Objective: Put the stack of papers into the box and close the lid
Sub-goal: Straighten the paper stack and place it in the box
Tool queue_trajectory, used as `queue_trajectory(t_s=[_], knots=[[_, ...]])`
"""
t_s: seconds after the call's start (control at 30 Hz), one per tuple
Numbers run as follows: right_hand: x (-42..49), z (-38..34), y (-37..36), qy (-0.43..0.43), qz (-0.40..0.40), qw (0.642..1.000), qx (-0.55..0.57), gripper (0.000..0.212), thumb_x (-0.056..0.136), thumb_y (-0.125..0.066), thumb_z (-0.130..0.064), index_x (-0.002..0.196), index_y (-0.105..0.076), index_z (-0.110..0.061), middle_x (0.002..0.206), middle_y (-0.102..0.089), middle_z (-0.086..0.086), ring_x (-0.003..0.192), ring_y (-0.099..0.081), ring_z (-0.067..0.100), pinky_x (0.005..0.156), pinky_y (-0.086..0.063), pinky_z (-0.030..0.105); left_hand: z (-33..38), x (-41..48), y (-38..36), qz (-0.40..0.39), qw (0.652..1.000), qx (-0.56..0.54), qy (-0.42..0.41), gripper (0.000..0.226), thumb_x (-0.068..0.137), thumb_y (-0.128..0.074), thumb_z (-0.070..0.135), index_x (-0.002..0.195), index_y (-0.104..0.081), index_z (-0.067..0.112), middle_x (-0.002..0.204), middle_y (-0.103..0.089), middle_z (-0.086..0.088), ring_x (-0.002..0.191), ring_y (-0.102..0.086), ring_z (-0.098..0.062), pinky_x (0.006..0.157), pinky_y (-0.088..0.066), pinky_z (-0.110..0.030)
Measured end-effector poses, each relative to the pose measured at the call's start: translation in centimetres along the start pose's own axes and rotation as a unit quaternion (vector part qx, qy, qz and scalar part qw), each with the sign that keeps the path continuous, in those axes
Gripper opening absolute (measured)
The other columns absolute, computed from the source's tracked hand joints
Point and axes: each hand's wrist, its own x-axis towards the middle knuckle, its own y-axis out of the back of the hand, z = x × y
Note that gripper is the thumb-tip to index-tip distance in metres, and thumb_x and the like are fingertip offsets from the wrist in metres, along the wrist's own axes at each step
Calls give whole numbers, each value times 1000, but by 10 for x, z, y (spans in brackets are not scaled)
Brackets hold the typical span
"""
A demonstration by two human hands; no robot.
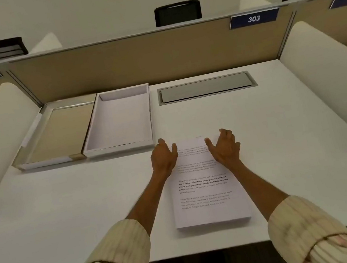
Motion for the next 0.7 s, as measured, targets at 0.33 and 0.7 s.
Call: queue_trajectory(t_s=[0.33,0.7], knots=[[-15,11,-19,-41,10,999,6,78,87,-50,-59,141,-34,-5,136,-46,15,126,-44,33,99,-38,50,4,-17,-29,-85,990,-35,107,69,89,-60,39,135,-34,-5,139,-44,-23,131,-41,-37,105,-37,-51],[-21,21,-34,-26,41,999,-8,74,87,-49,-59,138,-39,-6,131,-48,15,120,-47,32,93,-41,47,13,4,-21,-109,955,-133,241,62,70,-79,44,110,-62,-1,117,-68,-15,111,-64,-33,93,-50,-39]])
